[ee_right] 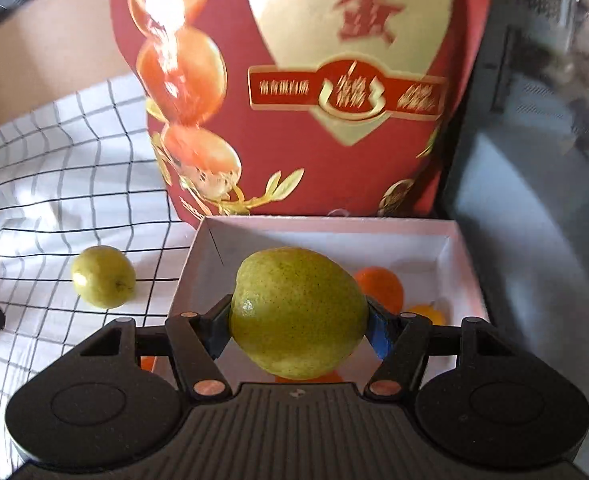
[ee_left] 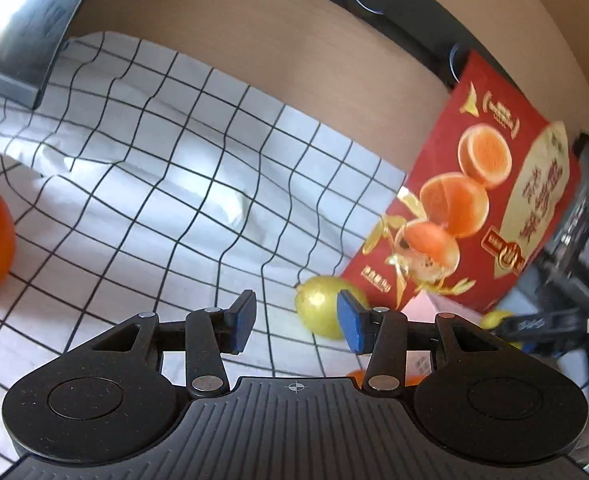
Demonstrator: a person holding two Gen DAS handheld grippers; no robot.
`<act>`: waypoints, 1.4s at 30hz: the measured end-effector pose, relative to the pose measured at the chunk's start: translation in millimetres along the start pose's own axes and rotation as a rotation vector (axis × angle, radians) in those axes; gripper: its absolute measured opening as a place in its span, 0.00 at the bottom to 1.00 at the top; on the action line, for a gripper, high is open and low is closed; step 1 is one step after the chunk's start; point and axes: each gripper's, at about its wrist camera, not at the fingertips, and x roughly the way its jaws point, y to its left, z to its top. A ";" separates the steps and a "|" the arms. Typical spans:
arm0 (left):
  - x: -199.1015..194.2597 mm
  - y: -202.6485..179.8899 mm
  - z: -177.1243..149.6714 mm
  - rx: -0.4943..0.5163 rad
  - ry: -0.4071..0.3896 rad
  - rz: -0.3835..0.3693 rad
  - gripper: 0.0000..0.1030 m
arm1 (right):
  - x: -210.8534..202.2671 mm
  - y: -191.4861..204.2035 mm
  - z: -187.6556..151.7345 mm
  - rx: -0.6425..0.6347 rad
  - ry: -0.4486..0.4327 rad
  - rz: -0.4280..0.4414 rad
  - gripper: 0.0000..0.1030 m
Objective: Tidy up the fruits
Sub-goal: 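Carry the pear and mandarin over the pink box and open both grippers, then grasp another mandarin with the left gripper while the right gripper withdraws from the box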
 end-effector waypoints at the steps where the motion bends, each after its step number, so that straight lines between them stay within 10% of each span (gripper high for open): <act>1: -1.4 -0.1 0.6 0.004 -0.004 0.004 0.48 | 5.8 2.1 1.1 0.007 0.004 -0.009 0.64; 24: 15.5 -12.5 -16.9 0.112 0.063 0.010 0.48 | 43.5 -2.4 -1.0 0.034 0.110 -0.027 0.65; 32: 17.4 -9.0 -17.8 0.103 0.066 0.025 0.48 | -0.2 8.7 3.1 -0.035 -0.057 -0.073 0.66; 37: 15.5 -6.3 -16.7 0.090 0.056 0.030 0.48 | -47.6 33.5 -3.9 -0.137 -0.178 0.048 0.74; 42: 13.1 -13.1 -19.3 0.117 0.069 -0.004 0.48 | -51.0 73.3 -21.7 -0.241 -0.112 0.186 0.74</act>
